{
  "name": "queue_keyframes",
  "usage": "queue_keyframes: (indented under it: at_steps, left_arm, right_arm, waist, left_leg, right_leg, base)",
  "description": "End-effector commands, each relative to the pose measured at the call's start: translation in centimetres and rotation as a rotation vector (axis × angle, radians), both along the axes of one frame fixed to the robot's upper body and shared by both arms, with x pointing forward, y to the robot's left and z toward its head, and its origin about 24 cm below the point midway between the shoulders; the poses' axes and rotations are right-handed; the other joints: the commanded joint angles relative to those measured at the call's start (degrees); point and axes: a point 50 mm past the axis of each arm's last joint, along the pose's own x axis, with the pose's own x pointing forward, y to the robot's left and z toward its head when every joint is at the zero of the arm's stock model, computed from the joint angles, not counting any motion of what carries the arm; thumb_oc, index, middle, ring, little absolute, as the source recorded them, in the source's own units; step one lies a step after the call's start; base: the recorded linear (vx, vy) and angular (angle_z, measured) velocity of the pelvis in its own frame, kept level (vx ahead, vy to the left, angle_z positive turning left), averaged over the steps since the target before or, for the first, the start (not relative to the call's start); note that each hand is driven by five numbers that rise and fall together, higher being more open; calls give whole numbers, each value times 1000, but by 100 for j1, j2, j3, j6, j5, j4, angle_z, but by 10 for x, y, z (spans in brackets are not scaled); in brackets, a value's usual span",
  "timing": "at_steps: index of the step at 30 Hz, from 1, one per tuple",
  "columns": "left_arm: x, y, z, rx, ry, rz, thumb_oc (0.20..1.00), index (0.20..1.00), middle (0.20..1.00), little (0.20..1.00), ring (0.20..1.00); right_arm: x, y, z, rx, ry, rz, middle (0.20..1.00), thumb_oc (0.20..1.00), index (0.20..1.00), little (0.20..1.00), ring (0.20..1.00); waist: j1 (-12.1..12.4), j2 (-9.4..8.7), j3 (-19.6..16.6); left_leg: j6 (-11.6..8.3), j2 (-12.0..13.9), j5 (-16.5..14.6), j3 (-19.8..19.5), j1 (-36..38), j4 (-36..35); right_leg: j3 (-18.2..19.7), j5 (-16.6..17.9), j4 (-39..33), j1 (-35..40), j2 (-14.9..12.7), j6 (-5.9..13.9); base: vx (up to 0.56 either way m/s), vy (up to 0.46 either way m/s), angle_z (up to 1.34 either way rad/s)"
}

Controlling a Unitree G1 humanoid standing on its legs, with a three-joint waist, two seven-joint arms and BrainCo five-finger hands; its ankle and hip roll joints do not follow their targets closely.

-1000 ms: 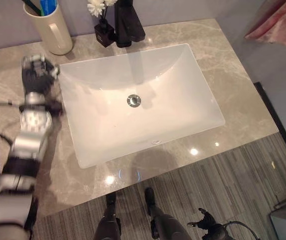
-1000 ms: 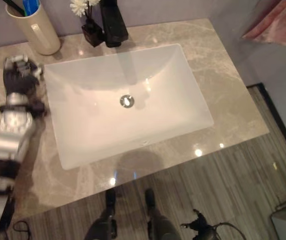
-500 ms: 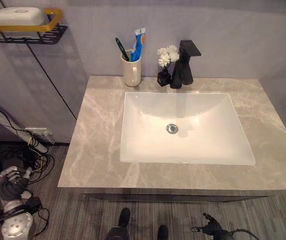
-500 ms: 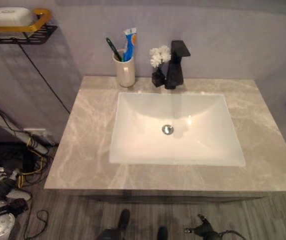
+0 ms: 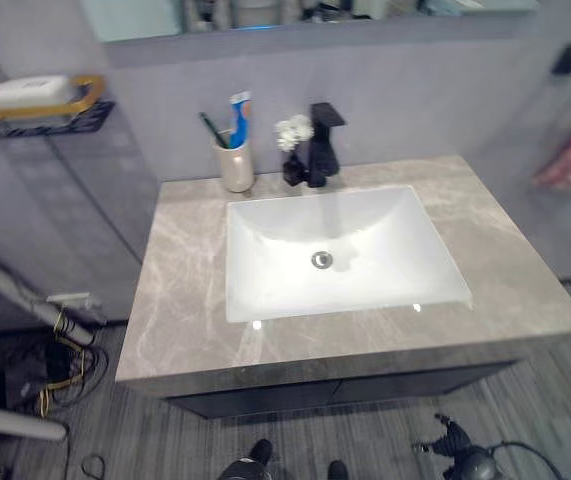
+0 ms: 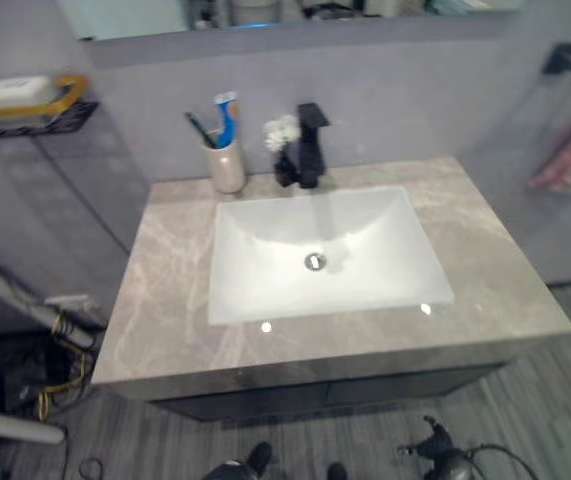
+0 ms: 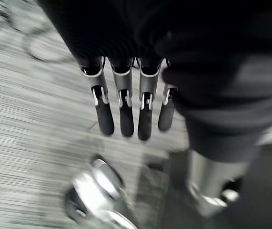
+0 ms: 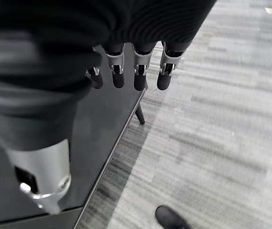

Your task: Put brush and paste in cup on sink, flatten towel.

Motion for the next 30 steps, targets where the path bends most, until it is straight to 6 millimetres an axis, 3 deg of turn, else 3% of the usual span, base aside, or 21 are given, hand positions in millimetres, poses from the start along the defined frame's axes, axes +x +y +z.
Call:
queue_keyframes:
  at_steps: [1,4,7,14,16,17,21,25,27,28,30]
  left_arm:
    - [20,17,5,68,-21,-216,1000,1000,1000,1000,1000]
    - [30,12,6,92,-33,-322,1000,1000,1000,1000,1000]
    - [54,-3,9,140,-85,-573,1000,1000,1000,1000,1000]
    - [85,-14,19,204,-186,-740,1000,1000,1000,1000,1000]
    - [91,-14,22,217,-206,-731,1000,1000,1000,1000,1000]
    - [94,-13,23,225,-218,-719,1000,1000,1000,1000,1000]
    - [94,-11,25,213,-234,-648,1000,1000,1000,1000,1000]
    - [93,-7,24,203,-229,-578,1000,1000,1000,1000,1000]
    - [93,-3,25,202,-232,-533,1000,1000,1000,1000,1000]
    - [94,-1,27,200,-243,-510,1000,1000,1000,1000,1000]
    - [94,1,25,200,-231,-483,1000,1000,1000,1000,1000]
  right_arm:
    - [-4,18,-7,67,1,16,1000,1000,1000,1000,1000]
    - [-7,21,-9,85,5,-8,1000,1000,1000,1000,1000]
    - [-12,27,-13,105,22,-24,1000,1000,1000,1000,1000]
    - [-8,30,-11,129,-21,-70,1000,1000,1000,1000,1000]
    - [0,32,-8,140,-59,-86,1000,1000,1000,1000,1000]
    - [4,33,-7,146,-73,-87,1000,1000,1000,1000,1000]
    - [15,36,-1,160,-122,-64,1000,1000,1000,1000,1000]
    - [10,33,-2,155,-112,-69,1000,1000,1000,1000,1000]
    - [12,33,-1,152,-122,-68,1000,1000,1000,1000,1000]
    - [16,34,1,152,-135,-56,1000,1000,1000,1000,1000]
    - [15,31,1,145,-138,-71,1000,1000,1000,1000,1000]
  waist:
    - [-28,-379,-34]
    - [-106,-355,-44]
    - [-185,-272,10]
    - [-381,-254,170]
    - [-414,-273,237]
    - [-378,-280,267]
    - [-176,-180,413]
    - [-114,-208,255]
    - [12,-287,112]
    - [-6,-327,84]
    - [-47,-409,-8]
  left_leg:
    - [473,-526,31,-30,72,409]
    - [560,-564,-108,21,263,291]
    - [769,-726,-264,391,359,350]
    - [1008,-933,-438,997,277,484]
    - [1038,-905,-480,1295,228,484]
    - [1028,-827,-506,1473,207,483]
    - [940,-304,-442,2226,328,242]
    - [933,-34,-289,2705,386,-11]
    - [871,117,-325,3028,415,-58]
    - [827,177,-310,3162,498,-178]
    - [780,306,-317,3304,578,-217]
  right_leg:
    - [-70,-261,366,-116,253,-29]
    - [51,-201,442,-139,213,30]
    - [482,1,620,-400,141,201]
    - [1245,404,788,-943,78,524]
    - [1299,590,733,-1144,17,667]
    - [1116,633,695,-1243,-54,687]
    - [-1042,160,1140,-1402,-586,505]
    - [-1539,-254,1698,-965,-515,363]
    - [-2106,-351,1461,-631,-544,348]
    - [-2137,-310,1294,-647,-494,334]
    - [-1837,-335,1061,-542,-268,288]
  base:
    - [-32,145,-51]
    - [-61,113,-30]
    - [-172,222,-87]
    - [-134,123,-74]
    - [-127,16,-65]
    - [-121,-51,-59]
    - [-136,-72,-148]
    - [-94,-134,-123]
    - [4,-212,-74]
    - [41,-227,-109]
    - [107,-278,-130]
